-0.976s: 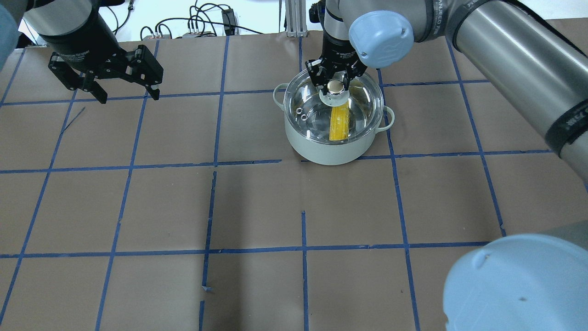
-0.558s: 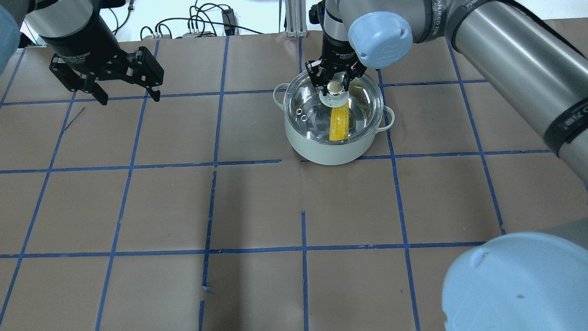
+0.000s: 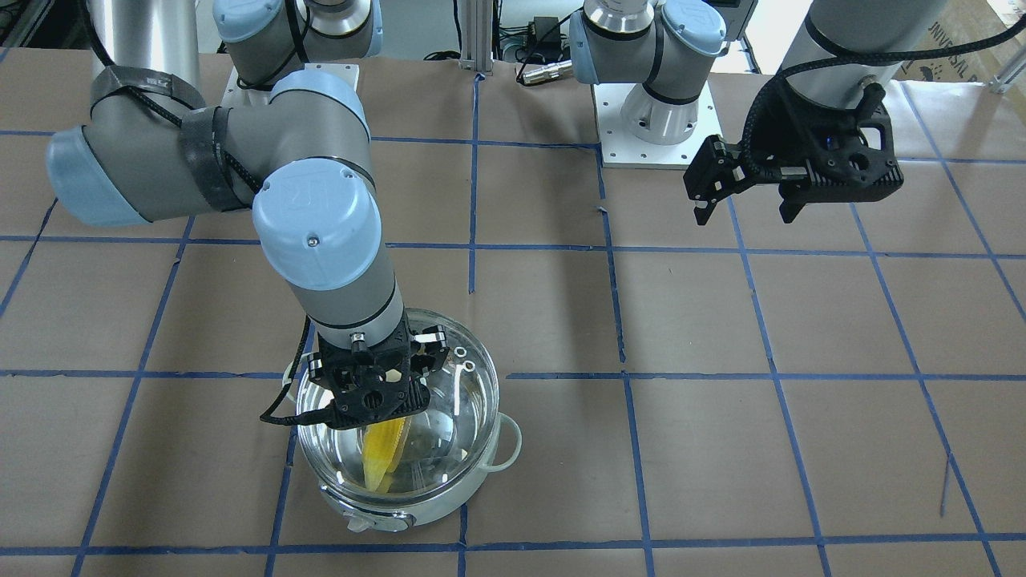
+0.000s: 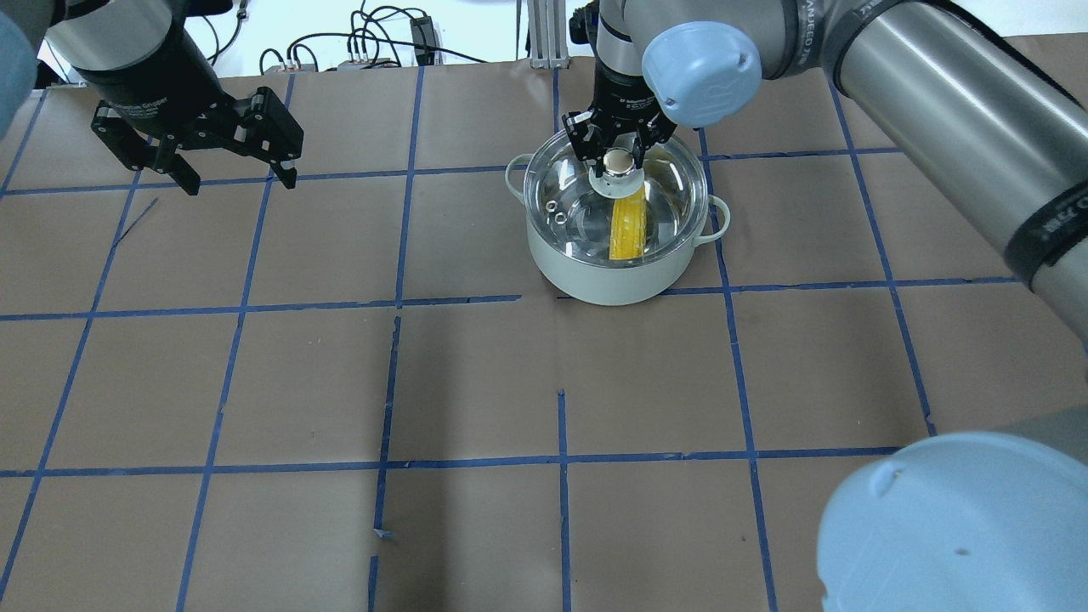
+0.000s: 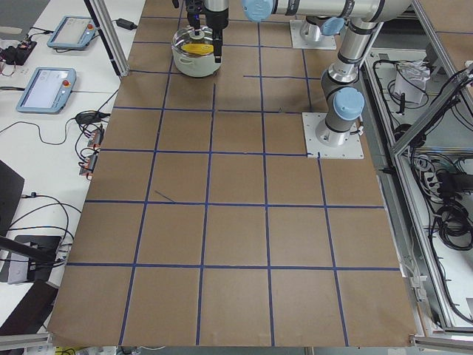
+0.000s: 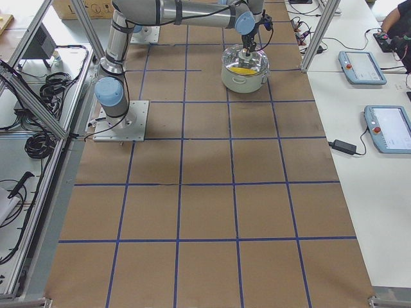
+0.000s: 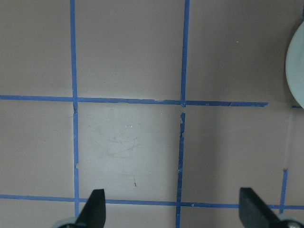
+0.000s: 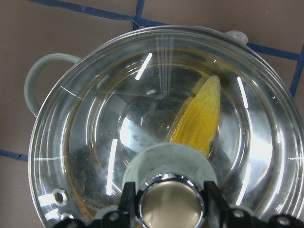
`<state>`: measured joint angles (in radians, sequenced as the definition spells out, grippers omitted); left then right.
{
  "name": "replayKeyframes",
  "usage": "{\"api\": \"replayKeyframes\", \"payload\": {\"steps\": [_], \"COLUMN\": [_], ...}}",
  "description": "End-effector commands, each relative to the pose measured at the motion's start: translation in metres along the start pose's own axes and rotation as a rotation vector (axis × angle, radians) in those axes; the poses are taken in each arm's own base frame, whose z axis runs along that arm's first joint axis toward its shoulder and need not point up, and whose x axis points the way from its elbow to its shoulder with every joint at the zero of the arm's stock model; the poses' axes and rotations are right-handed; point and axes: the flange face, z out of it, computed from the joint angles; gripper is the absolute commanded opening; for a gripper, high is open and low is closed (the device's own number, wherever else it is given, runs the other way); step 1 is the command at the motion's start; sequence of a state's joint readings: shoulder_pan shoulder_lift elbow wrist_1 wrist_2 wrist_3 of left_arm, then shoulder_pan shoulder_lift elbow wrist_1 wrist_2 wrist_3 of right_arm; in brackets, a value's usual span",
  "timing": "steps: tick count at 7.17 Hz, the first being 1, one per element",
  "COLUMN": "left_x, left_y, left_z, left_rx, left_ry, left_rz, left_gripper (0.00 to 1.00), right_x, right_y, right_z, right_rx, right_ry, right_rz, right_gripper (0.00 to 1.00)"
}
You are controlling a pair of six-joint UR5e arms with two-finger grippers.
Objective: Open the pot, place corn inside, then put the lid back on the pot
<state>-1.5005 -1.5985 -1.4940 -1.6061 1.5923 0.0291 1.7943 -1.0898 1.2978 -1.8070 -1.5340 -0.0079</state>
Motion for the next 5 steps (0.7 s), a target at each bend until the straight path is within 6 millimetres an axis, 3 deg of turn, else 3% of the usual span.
{"api": "replayKeyframes", "payload": {"steps": [1,3,5], "left_x": [0.0006,0.0006,0.0006], "left_y": [0.0002,0.0002,0.0002], "left_z": [0.0,0.0,0.0], "left_rx": [0.0,0.0,0.0], "left_ry": [0.0,0.0,0.0], "left_rz": [0.001,0.001,0.001], "left_gripper": [1.0,1.0,1.0], "right_x": [-0.0003,-0.0001,0.0002], "right_y": [-0.0001,-0.0011,-0.0023], "right_z": [0.0004,-0.0019,-0.0027], "right_rx": [-0.001,0.005,0.019], "right_ry": [0.0,0.003,0.006], "right_rz": [0.0,0.003,0.004], "right_gripper": [0.36,0.67,0.72]}}
